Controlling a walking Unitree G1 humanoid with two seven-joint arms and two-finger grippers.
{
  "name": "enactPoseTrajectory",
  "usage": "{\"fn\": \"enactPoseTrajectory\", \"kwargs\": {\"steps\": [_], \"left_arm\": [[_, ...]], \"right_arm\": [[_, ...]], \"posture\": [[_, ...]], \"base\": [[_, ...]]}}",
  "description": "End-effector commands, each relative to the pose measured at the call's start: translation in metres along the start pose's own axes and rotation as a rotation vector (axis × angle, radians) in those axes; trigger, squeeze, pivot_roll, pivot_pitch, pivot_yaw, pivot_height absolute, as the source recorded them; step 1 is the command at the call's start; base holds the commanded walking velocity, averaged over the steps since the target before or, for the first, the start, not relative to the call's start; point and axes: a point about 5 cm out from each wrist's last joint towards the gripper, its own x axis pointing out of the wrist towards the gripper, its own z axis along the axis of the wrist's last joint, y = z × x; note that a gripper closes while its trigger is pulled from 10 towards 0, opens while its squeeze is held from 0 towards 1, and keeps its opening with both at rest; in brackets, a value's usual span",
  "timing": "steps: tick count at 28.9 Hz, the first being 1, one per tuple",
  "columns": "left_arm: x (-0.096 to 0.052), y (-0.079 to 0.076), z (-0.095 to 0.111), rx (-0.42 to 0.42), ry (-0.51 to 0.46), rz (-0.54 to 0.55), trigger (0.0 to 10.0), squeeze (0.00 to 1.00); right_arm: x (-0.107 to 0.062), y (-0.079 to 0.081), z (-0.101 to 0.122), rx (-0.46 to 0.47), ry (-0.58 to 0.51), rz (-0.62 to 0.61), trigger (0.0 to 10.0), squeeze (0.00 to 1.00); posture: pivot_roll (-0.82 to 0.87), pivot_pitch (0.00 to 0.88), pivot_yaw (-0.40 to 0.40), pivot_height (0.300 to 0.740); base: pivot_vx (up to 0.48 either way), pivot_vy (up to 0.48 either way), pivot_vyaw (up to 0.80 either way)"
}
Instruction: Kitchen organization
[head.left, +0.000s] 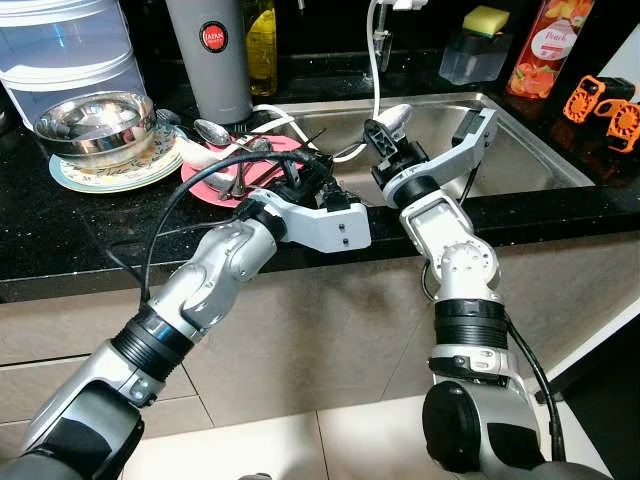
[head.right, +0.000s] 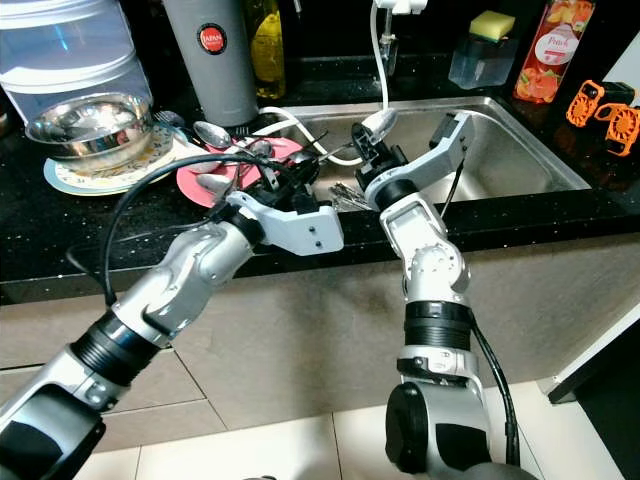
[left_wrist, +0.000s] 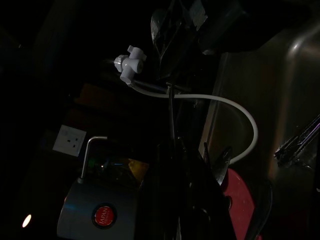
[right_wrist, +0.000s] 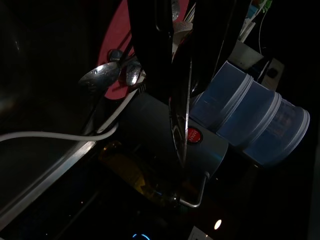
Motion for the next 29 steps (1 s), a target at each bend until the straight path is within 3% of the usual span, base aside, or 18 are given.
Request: {"fn": "enactPoseTrajectory", "kwargs": {"steps": [1,8,9,14,19,21,22,27,29], "left_arm": [[0.001,-0.007,0.000,-0.028,0.019,-0.024,10.0,1.00],[-0.001,-0.006,-0.004,-0.078,0.051,-0.014,10.0,1.00],[-0.002,-0.006,-0.005,-0.100,0.067,-0.009,10.0,0.00],[-0.004,-0.004,-0.011,-0.167,0.115,0.013,10.0,0.00],[-0.014,0.004,-0.009,-0.402,0.163,0.078,10.0,0.00],[-0.015,0.006,-0.009,-0.438,0.169,0.093,10.0,0.00],[-0.015,0.011,-0.010,-0.518,0.187,0.130,10.0,0.00],[-0.015,0.016,-0.009,-0.593,0.204,0.162,10.0,0.00],[-0.017,0.015,-0.009,-0.614,0.218,0.164,10.0,0.00]], "right_arm": [[0.002,0.001,-0.002,-0.029,0.025,-0.001,10.0,0.00],[0.002,0.000,-0.002,-0.038,0.018,-0.016,10.0,0.00],[0.003,-0.002,-0.001,-0.042,0.011,-0.027,10.0,0.00],[0.004,-0.006,0.002,-0.060,-0.014,-0.059,10.0,0.00],[0.019,-0.022,0.038,-0.151,-0.181,-0.225,10.0,0.00],[0.021,-0.024,0.041,-0.180,-0.183,-0.246,10.0,0.00],[0.026,-0.028,0.041,-0.258,-0.153,-0.300,10.0,0.00],[0.032,-0.037,0.030,-0.324,-0.076,-0.369,10.0,0.00],[0.034,-0.043,0.015,-0.367,-0.012,-0.394,10.0,0.00]], "posture": [[0.16,0.000,-0.014,0.740],[0.16,0.000,-0.015,0.740],[0.17,0.000,-0.016,0.740],[0.17,0.000,-0.015,0.740],[0.20,0.000,-0.020,0.740],[0.21,0.000,-0.023,0.740],[0.21,0.000,-0.029,0.740],[0.22,0.000,-0.042,0.740],[0.23,0.000,-0.053,0.740]], "base": [[0.000,0.000,0.00],[0.000,0.000,0.00],[0.000,0.000,0.00],[0.000,0.000,0.00],[0.000,0.000,0.00],[0.000,0.000,0.00],[0.000,0.000,0.00],[0.000,0.000,0.00],[0.000,0.000,0.00]]}}
